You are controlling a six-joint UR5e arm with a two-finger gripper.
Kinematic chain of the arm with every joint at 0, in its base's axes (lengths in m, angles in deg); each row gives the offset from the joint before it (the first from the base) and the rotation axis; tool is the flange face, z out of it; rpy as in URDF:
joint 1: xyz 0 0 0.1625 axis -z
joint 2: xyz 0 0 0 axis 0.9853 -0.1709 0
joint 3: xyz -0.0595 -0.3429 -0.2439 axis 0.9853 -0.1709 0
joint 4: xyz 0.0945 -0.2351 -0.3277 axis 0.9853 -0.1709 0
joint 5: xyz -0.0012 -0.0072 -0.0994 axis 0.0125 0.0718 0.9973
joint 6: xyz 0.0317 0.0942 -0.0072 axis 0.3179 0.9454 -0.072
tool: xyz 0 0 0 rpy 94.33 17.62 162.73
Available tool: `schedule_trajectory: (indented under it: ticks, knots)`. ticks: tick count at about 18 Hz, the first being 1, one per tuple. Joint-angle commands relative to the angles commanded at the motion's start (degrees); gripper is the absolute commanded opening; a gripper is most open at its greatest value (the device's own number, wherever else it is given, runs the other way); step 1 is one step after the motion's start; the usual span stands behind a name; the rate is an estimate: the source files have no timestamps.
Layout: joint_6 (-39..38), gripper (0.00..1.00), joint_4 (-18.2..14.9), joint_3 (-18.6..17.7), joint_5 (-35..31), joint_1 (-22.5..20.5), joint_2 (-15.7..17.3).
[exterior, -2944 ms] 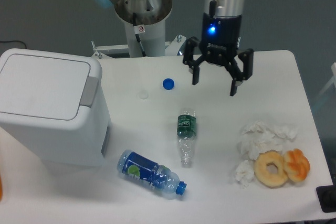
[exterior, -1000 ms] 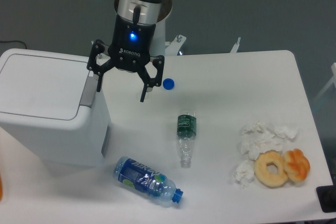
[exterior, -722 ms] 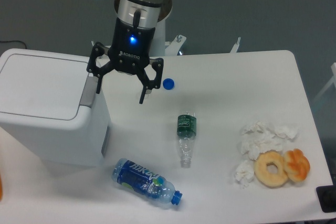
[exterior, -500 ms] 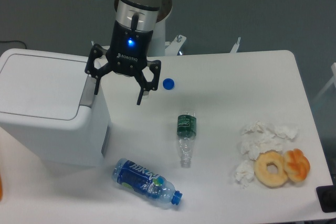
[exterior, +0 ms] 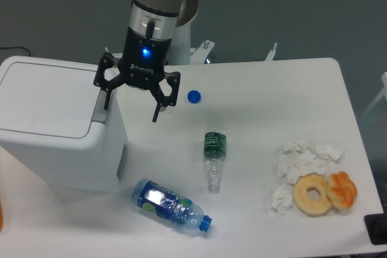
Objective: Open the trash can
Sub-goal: 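Lower the gripper onto the lid edge of the white trash bin, then push the bin lid upward with the gripper to flip it open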
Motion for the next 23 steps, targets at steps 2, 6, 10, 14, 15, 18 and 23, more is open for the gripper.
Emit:
schedule_trajectory:
  ticks: [2, 6, 10, 14, 15, 18, 23]
  knots:
    - [0.0, 1.00, 0.0, -0.2, 0.0, 0.0, 0.0]
    - [0.0, 1.00, 0.1, -0.4, 0.0, 0.0, 0.0]
    - [0.0, 1.00, 0.1, -0.5, 0.0, 0.0, 0.0]
    - [0.1, 1.00, 0.1, -1.1, -0.1, 0.3, 0.0]
    - [0.1, 1.00, 0.1, -1.1, -0.1, 0.3, 0.0]
    - [0.3, 1.00, 0.2, -1.3, -0.1, 0.3, 0.0]
    - [0.4, 1.00, 0.2, -1.5, -0.1, 0.3, 0.0]
